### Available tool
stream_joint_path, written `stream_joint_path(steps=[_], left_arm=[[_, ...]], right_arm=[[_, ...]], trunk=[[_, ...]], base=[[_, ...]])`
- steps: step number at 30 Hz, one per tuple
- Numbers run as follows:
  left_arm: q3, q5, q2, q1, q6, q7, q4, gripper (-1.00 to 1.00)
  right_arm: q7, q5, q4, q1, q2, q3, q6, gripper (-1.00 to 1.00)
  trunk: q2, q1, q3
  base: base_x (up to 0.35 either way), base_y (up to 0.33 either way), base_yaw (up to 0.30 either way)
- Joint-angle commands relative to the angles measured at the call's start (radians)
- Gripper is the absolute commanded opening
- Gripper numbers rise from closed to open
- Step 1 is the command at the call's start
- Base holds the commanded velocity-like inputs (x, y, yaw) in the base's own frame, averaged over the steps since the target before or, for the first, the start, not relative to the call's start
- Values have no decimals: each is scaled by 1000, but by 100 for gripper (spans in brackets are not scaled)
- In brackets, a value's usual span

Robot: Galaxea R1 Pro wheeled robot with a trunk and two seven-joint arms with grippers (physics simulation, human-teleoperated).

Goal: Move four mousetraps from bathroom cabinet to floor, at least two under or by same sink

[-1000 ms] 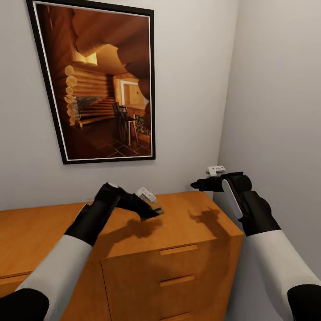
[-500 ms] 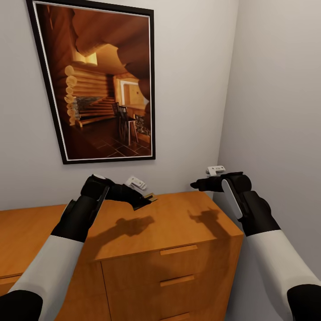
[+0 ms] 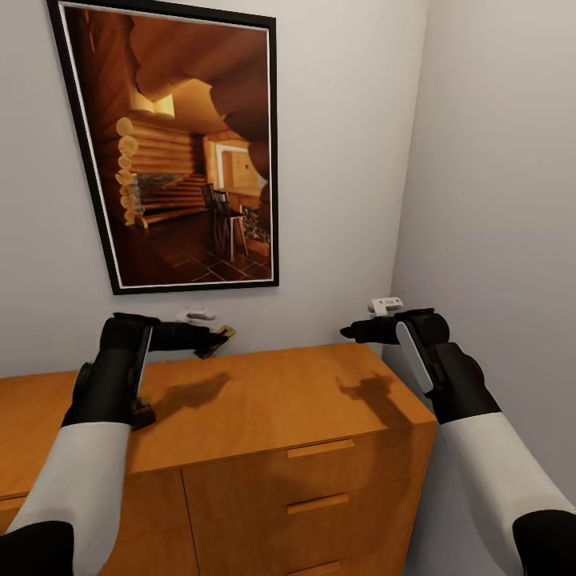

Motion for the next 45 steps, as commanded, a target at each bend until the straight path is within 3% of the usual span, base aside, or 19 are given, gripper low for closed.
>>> stream_joint_path(steps=[1,13,18,32,38,39,41,45], left_arm=[[30,-20,-1,-1,6,2,-3,-100],[156,-168,-7,-1,8,31,-8,-100],[170,-213,-10,-1,8,29,-8,-100],[176,-222,-14,-1,9,19,-6,-100],[142,-177,-40,33,1,-13,-40,-100],[136,-182,-41,39,1,-19,-42,-100],[144,-190,-48,37,1,-29,-30,-100],[154,-186,-69,35,1,-5,-8,-100]], right_arm=[[-1,-3,-1,-1,-1,2,4,100],[-1,-4,0,-1,12,2,4,100],[-1,-8,1,-1,13,2,4,100],[2,-10,4,-1,11,0,4,100],[-32,-9,-30,33,45,-34,4,100],[-38,-9,-27,39,50,-39,4,100],[-33,-9,-15,50,42,-51,4,100],[-10,-10,-5,73,20,-35,4,100]], trunk=[[-1,0,-1],[-1,0,-1],[-1,0,-1],[-1,0,-1],[-1,0,-1],[-1,0,-1],[-1,0,-1],[-1,0,-1]], base=[[0,0,0],[0,0,0],[0,0,0],[0,0,0],[0,0,0],[0,0,0],[0,0,0],[0,0,0]])
